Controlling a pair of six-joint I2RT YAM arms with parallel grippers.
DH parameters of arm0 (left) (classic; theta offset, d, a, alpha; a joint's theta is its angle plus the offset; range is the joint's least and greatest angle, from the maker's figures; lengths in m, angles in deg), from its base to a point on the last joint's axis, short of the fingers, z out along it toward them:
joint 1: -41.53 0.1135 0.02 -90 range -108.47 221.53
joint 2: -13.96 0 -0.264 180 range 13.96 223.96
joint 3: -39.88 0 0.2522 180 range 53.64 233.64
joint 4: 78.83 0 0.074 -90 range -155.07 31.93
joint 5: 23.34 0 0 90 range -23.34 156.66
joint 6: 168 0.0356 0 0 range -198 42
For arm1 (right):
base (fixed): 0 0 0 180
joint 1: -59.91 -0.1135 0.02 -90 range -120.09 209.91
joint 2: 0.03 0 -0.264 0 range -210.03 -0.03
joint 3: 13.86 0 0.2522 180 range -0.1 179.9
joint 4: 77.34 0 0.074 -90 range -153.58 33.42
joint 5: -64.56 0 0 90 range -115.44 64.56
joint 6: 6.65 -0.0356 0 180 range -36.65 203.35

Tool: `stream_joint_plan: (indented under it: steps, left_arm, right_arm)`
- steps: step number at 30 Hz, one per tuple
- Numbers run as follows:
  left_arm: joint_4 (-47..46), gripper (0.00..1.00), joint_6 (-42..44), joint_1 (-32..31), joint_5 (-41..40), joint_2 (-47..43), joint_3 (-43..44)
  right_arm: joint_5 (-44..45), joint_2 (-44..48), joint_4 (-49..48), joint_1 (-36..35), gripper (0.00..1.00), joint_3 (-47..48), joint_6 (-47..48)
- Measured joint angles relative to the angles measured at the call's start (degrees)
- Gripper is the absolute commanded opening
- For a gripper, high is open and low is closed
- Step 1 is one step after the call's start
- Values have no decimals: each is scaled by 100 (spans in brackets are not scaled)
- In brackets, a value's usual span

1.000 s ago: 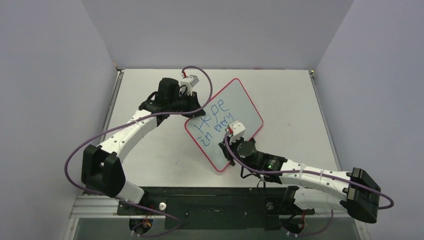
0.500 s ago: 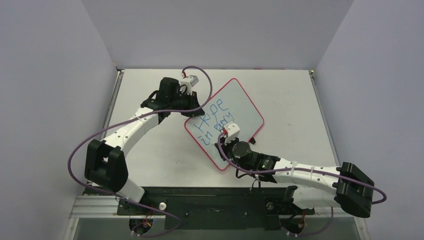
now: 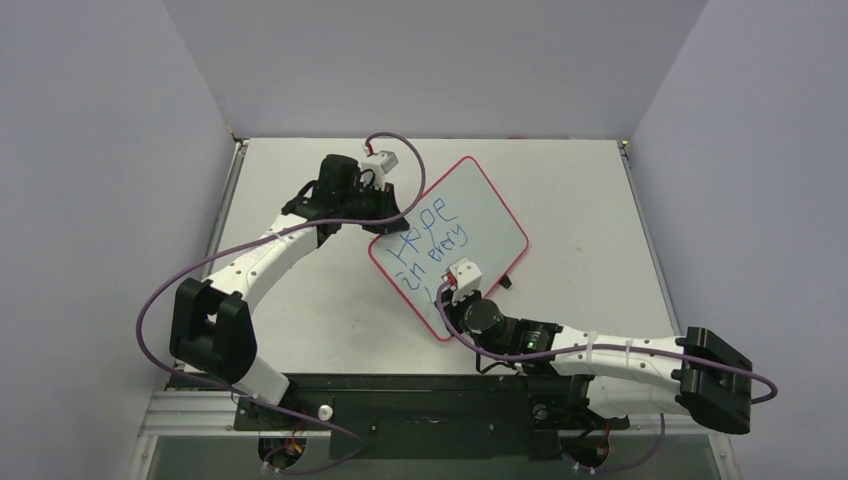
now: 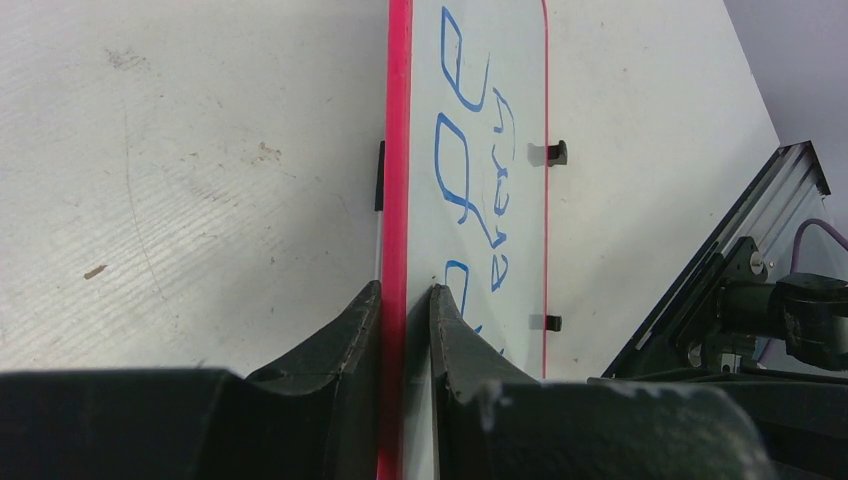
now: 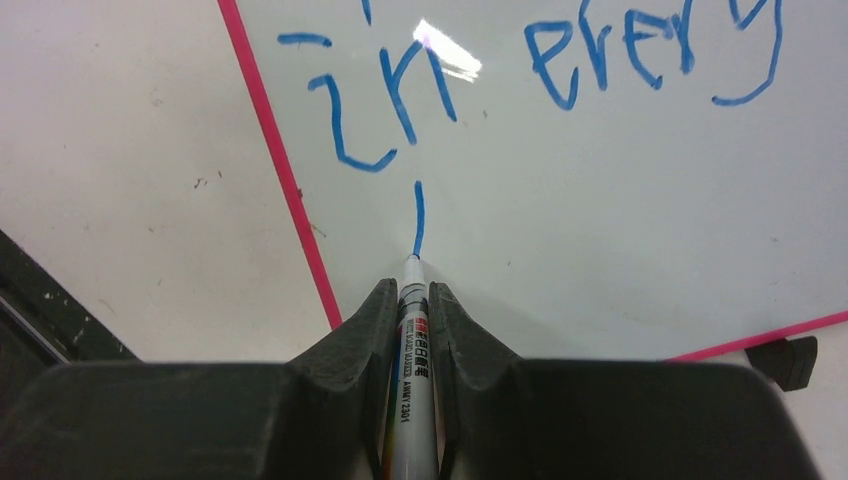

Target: Write a sentence on the whiteboard

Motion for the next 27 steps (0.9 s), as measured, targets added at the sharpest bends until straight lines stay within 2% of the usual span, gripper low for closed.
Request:
stream_joint_plan:
  steps: [11,27]
  left_arm:
    - [15,0,0,0,-2,2,4]
    - [26,0,0,0,-2,2,4]
  right_arm:
    - [444,275,625,-658,0,-199,-330]
    - [949,39,796,-695,0,221,-136]
